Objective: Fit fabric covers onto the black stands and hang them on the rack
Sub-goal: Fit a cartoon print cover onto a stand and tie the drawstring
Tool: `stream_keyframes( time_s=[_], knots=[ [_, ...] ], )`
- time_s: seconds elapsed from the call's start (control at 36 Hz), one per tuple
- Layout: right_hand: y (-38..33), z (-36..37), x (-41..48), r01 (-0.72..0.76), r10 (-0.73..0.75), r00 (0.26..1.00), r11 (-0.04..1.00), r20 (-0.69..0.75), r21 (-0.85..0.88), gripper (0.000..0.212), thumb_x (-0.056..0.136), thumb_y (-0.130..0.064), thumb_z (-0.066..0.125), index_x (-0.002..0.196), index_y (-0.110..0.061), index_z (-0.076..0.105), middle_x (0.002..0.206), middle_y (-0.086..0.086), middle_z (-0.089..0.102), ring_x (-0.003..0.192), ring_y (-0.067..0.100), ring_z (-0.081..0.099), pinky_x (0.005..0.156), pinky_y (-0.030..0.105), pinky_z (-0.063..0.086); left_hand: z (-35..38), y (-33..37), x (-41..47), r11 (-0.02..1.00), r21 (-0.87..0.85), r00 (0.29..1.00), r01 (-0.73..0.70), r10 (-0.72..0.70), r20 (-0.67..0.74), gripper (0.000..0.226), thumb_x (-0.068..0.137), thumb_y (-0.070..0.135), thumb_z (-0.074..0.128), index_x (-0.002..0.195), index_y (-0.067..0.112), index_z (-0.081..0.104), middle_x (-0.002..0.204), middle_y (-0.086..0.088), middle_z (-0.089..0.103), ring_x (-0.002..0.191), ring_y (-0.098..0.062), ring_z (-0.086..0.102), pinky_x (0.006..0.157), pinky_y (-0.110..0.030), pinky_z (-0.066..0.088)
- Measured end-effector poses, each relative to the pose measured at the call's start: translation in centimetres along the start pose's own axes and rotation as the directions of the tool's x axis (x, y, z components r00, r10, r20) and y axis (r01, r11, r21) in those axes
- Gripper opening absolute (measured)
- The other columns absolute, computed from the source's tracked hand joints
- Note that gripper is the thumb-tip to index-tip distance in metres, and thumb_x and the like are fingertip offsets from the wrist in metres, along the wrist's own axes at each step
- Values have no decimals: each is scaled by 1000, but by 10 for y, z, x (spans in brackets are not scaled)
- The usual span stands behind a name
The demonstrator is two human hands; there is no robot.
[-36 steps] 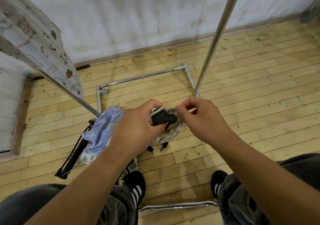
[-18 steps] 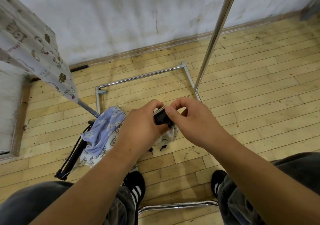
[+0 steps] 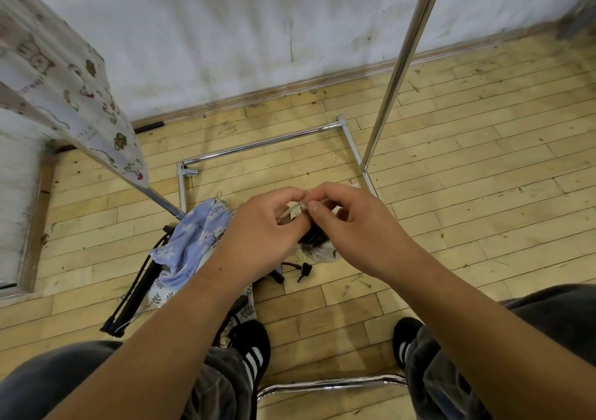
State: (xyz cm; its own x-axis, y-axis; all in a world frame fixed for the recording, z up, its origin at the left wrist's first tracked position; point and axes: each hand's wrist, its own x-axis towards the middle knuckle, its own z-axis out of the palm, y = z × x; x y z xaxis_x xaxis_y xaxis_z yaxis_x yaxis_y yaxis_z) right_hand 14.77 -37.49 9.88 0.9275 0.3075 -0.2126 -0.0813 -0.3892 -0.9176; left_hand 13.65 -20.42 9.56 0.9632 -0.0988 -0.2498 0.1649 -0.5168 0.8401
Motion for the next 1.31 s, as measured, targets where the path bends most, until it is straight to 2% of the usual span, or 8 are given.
stream_keyframes(
  time_s=[0.11,0.25,0.47,0.72,0.89,1.11,1.19,1.31],
  knots=[
    [1,0,0,-9,9,1000,999,3,-46,18,103,-23,57,105,-34,72,98,-13,66,55,-2,54,55,10,44,1,-4,2,999,53,999,5,-3,-42,13,98,31,61,101,39,71,73,17,68,61,-2,59,57,-21,44],
    [2,5,-2,-9,15,998,995,64,-96,26,99,-16,59,116,-33,70,105,-14,68,60,-6,60,56,9,45,0,-10,4,991,134,998,24,-17,-58,12,100,32,61,97,38,71,81,16,70,77,-1,65,67,-25,50],
    [3,2,0,-35,38,999,997,39,-74,33,98,-14,61,118,-40,64,100,-15,68,75,5,70,57,17,54,2,-8,3,977,211,992,16,12,-128,14,102,32,59,93,38,68,75,32,62,70,7,57,56,-11,38],
    [1,3,-2,-49,52,991,998,120,-29,29,99,-13,57,114,-37,60,116,-16,71,84,10,72,65,37,63,-4,-4,2,987,-15,963,160,-159,-215,14,101,27,62,97,38,70,92,17,76,83,-1,69,73,-26,52],
    [7,1,1,-34,36,999,995,22,-91,17,97,-25,67,110,-34,60,108,-21,66,88,-6,65,65,9,51,-4,5,1,961,-149,956,232,-253,-149,13,104,20,55,104,24,68,77,8,73,43,3,54,43,-9,36],
    [19,7,3,-37,58,995,972,84,-233,61,86,-59,75,137,-39,48,130,-18,59,107,-4,57,79,10,43,-5,23,-4,937,-257,967,236,-252,-30,14,104,15,52,106,20,65,95,13,78,60,-9,58,54,-15,43],
    [19,9,2,47,-29,995,978,90,-201,58,89,-52,74,141,-44,48,129,-20,61,114,-2,58,93,22,51,-5,28,-6,927,-303,970,222,-240,-23,15,103,13,53,107,19,66,95,9,79,59,-13,56,50,-14,42],
    [17,8,2,98,-79,991,978,107,-183,57,90,-43,75,141,-44,50,126,-21,63,117,-4,57,94,20,49,-5,33,-9,928,-302,974,217,-227,1,15,102,13,55,107,19,67,92,5,79,58,-14,53,50,-16,43]
  ],
)
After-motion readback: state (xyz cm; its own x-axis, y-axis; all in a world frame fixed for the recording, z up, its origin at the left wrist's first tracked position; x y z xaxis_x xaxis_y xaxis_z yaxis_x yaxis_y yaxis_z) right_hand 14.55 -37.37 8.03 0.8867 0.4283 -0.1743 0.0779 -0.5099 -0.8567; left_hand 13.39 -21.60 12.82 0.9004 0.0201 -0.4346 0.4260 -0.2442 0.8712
